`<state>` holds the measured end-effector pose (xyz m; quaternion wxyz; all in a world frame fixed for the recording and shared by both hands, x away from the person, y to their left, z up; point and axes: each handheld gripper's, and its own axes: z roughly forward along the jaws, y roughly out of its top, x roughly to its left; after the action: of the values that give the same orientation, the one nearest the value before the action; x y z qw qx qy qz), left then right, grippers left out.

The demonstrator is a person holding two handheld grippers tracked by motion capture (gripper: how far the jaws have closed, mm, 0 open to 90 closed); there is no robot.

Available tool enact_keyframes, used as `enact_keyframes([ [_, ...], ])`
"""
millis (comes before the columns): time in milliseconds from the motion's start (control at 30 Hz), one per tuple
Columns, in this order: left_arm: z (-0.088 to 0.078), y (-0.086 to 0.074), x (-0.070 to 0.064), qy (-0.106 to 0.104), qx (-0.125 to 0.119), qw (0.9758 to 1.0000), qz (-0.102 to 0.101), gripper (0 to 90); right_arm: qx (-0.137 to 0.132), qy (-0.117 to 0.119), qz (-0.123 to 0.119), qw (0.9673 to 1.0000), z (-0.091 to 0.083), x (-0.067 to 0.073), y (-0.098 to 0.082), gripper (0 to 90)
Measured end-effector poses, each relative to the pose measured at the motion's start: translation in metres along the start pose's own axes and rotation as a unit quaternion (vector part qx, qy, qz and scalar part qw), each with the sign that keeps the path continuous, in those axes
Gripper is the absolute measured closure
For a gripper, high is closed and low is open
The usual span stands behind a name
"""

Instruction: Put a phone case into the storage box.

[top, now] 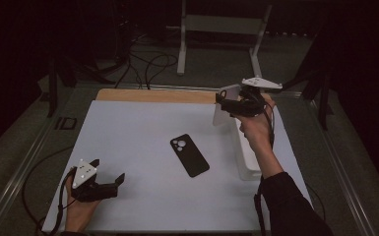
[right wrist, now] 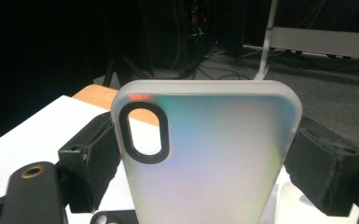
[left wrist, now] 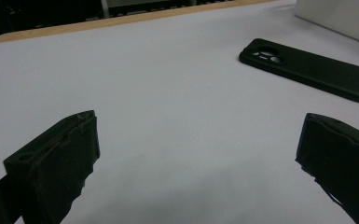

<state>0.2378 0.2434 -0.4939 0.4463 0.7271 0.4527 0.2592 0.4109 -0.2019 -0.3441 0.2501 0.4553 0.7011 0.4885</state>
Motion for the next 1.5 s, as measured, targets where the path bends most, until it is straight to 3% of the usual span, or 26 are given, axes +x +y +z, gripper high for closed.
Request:
enact_keyframes([
  [433, 0.001, -0.001, 0.0, 0.005, 0.002, 1.0, -0.001, 0.0, 0.004, -0.011, 0.008, 0.9999, 0.008, -0.013, -0.001, 16.4],
  [800, -0.002, -0.001, 0.0, 0.009, -0.005, 0.9999, 0.002, 0.0, 0.006, -0.054, 0.016, 0.9984, 0.011, -0.036, 0.004, 16.4],
  [1500, -0.003, -0.001, -0.002, 0.011, -0.007, 0.9999, 0.006, 0.0, 0.011, -0.107, 0.026, 0.9939, 0.019, -0.067, 0.01, 16.3],
])
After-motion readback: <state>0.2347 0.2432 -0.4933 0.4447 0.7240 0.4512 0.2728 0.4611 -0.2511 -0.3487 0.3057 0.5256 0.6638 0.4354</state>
